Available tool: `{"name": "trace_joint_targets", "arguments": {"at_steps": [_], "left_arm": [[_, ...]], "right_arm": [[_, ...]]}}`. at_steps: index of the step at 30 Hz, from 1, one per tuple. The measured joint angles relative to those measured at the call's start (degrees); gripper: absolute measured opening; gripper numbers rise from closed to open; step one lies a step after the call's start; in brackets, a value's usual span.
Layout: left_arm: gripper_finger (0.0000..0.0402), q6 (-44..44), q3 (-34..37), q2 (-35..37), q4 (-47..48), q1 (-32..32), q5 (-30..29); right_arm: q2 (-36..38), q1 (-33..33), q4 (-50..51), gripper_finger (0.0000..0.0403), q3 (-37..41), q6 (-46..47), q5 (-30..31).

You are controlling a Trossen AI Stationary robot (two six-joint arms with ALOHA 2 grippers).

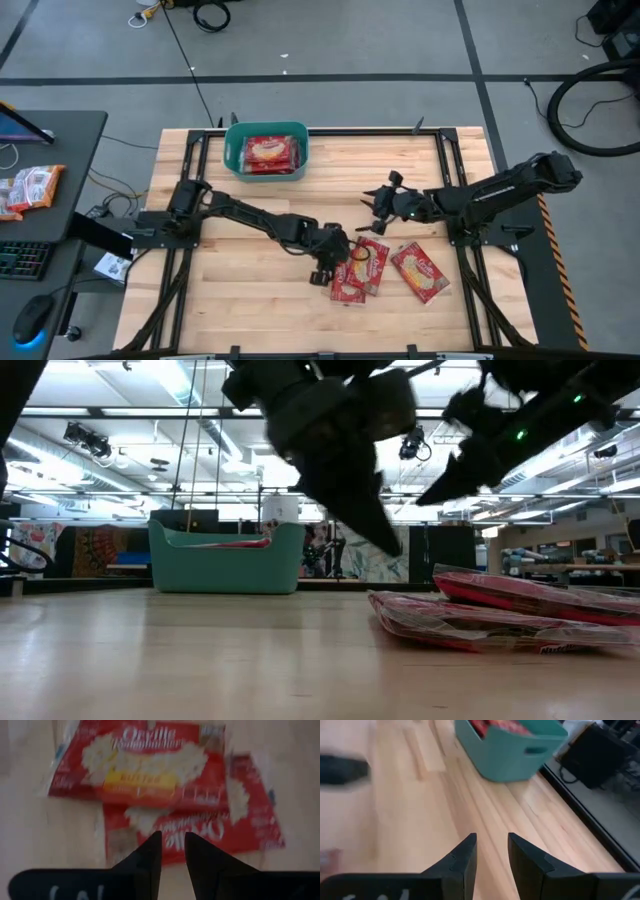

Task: Sort popcorn bags into baskets
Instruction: Put the bottom left red popcorn bag into the green bin

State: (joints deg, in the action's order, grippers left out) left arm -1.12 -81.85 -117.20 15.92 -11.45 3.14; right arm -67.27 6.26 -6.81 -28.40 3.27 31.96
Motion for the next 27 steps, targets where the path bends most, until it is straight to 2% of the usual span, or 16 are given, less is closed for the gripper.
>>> {"name": "trace_joint_targets", "arguments": {"at_steps": [4, 9, 16, 20, 22, 27], "left_arm": [[0.0089, 2.0, -0.2, -0.7, -4.2, -0.8, -0.1], [0.0089, 3.5, -0.1, -3.8, -8.6, -1.0, -0.5], [0.0089, 3.7, -0.2, -6.8, -7.3, -0.2, -1.0], [0.0089, 6.3, -0.4, -6.3, -3.2, 0.1, -4.5], [0.0089, 7.1, -0.2, -4.9, 2.4, 0.1, -7.4], [0.0088, 8.5, -0.2, -2.7, 15.9, -0.1, -18.4]], "right_arm": [[3.9, 5.1, 4.4, 0.0114, 0.0, 4.4, 3.3], [4.6, 11.5, 6.2, 0.0114, 0.0, 7.7, 7.9], [4.6, 15.1, 6.8, 0.0114, 0.0, 7.5, 12.1], [4.0, 16.4, 7.9, 0.0114, 0.0, 9.7, 11.3], [3.4, 16.8, 7.6, 0.0114, 0.0, 10.0, 11.3], [3.2, 17.0, 6.6, 0.0114, 0.0, 8.3, 11.5]]}}
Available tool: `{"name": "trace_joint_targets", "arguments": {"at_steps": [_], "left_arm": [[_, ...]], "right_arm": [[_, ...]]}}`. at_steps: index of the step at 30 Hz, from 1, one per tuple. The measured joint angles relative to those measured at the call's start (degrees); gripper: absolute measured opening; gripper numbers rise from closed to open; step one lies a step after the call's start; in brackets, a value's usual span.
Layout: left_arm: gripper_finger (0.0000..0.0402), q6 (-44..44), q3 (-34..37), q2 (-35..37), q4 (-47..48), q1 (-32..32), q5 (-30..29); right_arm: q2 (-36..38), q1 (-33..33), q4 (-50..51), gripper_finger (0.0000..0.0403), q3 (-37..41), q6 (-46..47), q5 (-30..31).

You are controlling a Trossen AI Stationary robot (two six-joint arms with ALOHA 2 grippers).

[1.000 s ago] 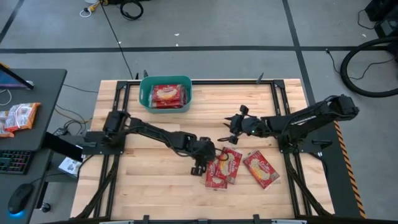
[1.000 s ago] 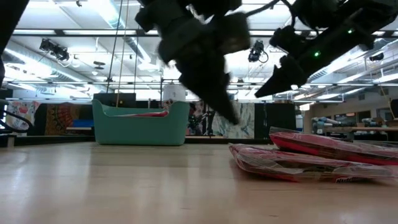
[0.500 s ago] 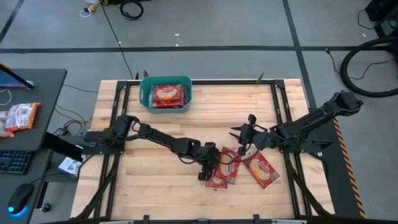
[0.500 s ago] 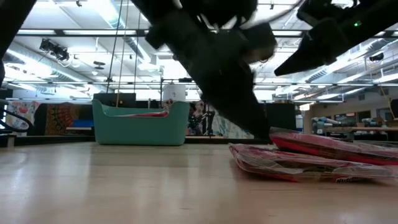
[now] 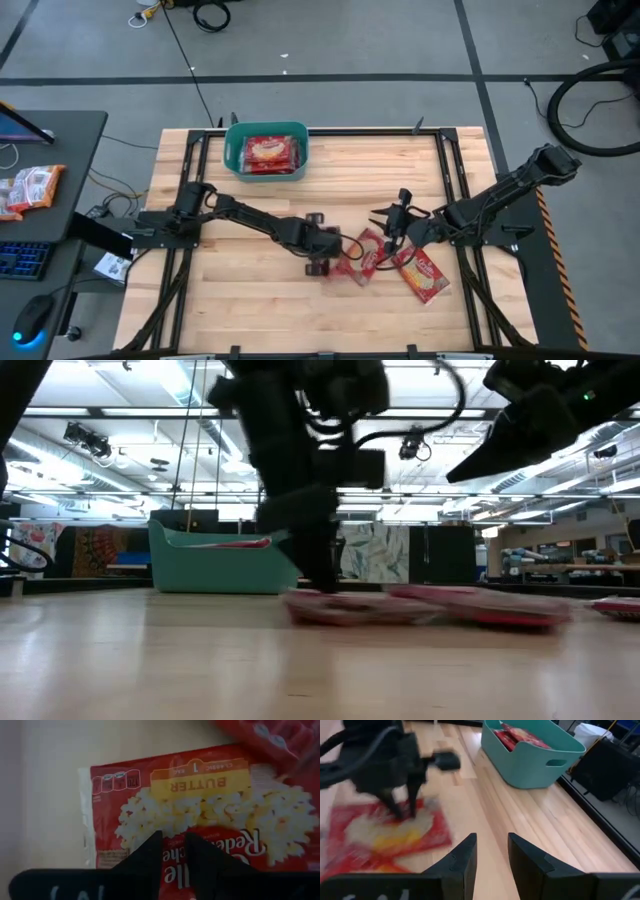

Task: Sort popcorn bags into baskets
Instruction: Put the bottom left red popcorn bag into the green bin

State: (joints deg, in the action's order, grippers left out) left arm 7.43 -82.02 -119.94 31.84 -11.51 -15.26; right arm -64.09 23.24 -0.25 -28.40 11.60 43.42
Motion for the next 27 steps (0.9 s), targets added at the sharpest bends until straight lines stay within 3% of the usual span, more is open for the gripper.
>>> {"name": "trace_joint_targets", "arguments": {"at_steps": [3, 9, 15, 21, 27], "left_arm": [[0.0088, 2.0, 0.0, 0.9, 9.0, 0.6, -3.4], [0.0088, 7.7, 0.2, 0.9, 21.8, 3.4, -4.2], [0.0088, 8.0, 0.4, 5.0, 22.8, 3.2, -5.9], [0.0088, 1.1, 0.2, 10.6, 27.2, 1.3, -10.0], [0.0088, -8.6, 2.7, 10.8, 28.3, -1.4, -15.4]], "right_arm": [[-0.3, 0.0, -0.1, 0.0114, 0.0, 0.0, -0.7], [-0.4, 0.3, 0.2, 0.0114, 0.0, 0.4, -1.1], [-0.4, 0.3, 0.0, 0.0114, 0.0, 1.1, -1.5], [-0.4, 0.3, -0.1, 0.0114, 0.0, 0.8, -1.5], [-0.4, 0.3, -0.3, 0.0114, 0.0, 0.7, -1.5]]}}
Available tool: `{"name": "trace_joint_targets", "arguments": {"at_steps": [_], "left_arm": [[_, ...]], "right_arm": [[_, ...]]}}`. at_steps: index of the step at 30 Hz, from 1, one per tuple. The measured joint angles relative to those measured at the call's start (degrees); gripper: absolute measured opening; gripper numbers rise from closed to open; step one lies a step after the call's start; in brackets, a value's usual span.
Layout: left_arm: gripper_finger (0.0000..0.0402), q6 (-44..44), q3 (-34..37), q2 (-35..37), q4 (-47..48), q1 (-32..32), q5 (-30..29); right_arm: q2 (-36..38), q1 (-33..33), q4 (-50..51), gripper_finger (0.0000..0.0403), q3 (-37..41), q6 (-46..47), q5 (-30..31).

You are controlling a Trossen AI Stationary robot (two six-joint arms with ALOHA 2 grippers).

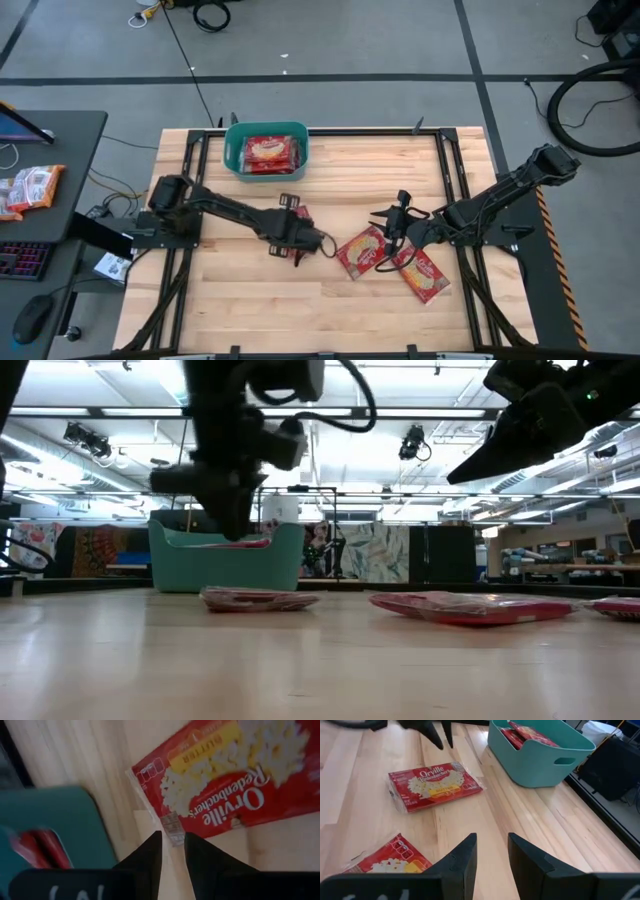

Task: Sort popcorn bags into baskets
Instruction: Put the bottom left red popcorn bag into the green bin

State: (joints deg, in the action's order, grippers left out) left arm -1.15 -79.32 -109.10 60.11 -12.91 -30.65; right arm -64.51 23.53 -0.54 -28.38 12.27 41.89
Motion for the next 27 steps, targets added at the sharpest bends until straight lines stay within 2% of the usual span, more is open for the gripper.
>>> {"name": "trace_joint_targets", "arguments": {"at_steps": [5, 9, 14, 17, 21, 27], "left_arm": [[0.0088, -11.2, 8.6, 1.1, -8.3, -4.0, -6.9], [0.0088, -14.5, 17.5, 6.0, -20.5, -5.0, -2.8], [0.0088, -16.3, 25.3, 12.5, -27.5, -4.6, -2.5], [0.0089, -20.9, 27.8, 13.4, -29.4, -4.5, -0.4], [0.01, -28.1, 29.7, 13.5, -34.0, -4.8, 5.3], [0.0145, -33.8, 31.1, 13.5, -38.4, -5.0, 4.6]], "right_arm": [[0.0, 0.0, 0.0, 0.0114, 0.0, -0.7, 0.0], [0.0, 0.0, -0.3, 0.0114, 0.0, -1.3, 0.0], [0.0, 0.0, -2.1, 0.0114, 0.0, -1.7, 0.0], [0.0, 0.0, -3.0, 0.0114, 0.0, -2.5, 0.0], [0.0, -0.1, -3.4, 0.0114, 0.0, -3.0, 0.0], [0.0, -0.1, -3.3, 0.0114, 0.0, -2.9, 0.0]]}}
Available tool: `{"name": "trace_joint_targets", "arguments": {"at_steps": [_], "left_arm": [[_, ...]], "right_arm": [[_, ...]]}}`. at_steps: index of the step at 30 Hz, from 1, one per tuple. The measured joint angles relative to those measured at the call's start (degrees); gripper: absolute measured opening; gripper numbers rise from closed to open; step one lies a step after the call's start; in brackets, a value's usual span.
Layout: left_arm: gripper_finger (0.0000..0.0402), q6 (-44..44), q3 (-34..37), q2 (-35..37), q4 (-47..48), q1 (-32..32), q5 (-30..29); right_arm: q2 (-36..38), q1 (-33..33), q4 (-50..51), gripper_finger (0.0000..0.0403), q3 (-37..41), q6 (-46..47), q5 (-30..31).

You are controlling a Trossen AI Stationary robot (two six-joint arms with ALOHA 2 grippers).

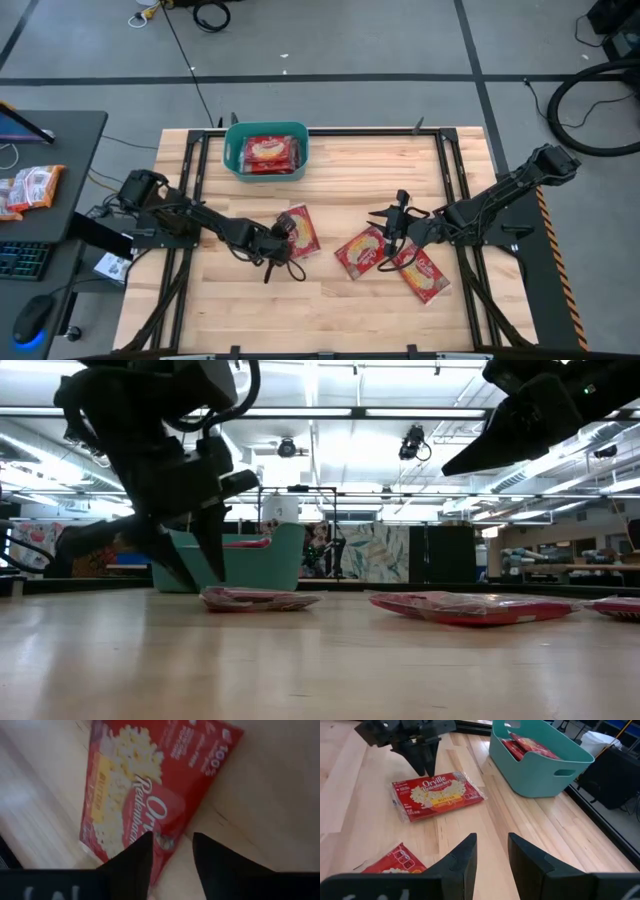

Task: Sort popcorn bags into baskets
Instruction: Put the bottom left red popcorn bag into the green bin

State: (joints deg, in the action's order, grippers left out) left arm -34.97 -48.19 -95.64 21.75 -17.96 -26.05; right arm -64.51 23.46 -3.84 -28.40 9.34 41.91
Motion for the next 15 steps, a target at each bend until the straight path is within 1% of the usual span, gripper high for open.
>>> {"name": "trace_joint_targets", "arguments": {"at_steps": [4, 7, 12, 15], "left_arm": [[0.0179, -0.9, 0.0, -0.5, -0.4, 0.2, -1.9], [0.0195, -3.1, 0.0, -1.2, -0.5, 0.2, -1.8], [0.0194, -10.8, 0.0, -2.8, -1.3, 0.1, -2.3], [0.0183, -12.2, -0.1, -3.7, -2.6, 0.1, -3.7]], "right_arm": [[0.0, 0.0, 0.0, 0.0114, 0.0, -0.1, 0.0], [0.0, 0.0, 0.0, 0.0114, 0.0, -0.1, 0.0], [0.0, 0.0, -0.3, 0.0114, 0.0, -0.1, 0.0], [0.0, 0.0, -0.4, 0.0114, 0.0, -0.2, 0.0]]}}
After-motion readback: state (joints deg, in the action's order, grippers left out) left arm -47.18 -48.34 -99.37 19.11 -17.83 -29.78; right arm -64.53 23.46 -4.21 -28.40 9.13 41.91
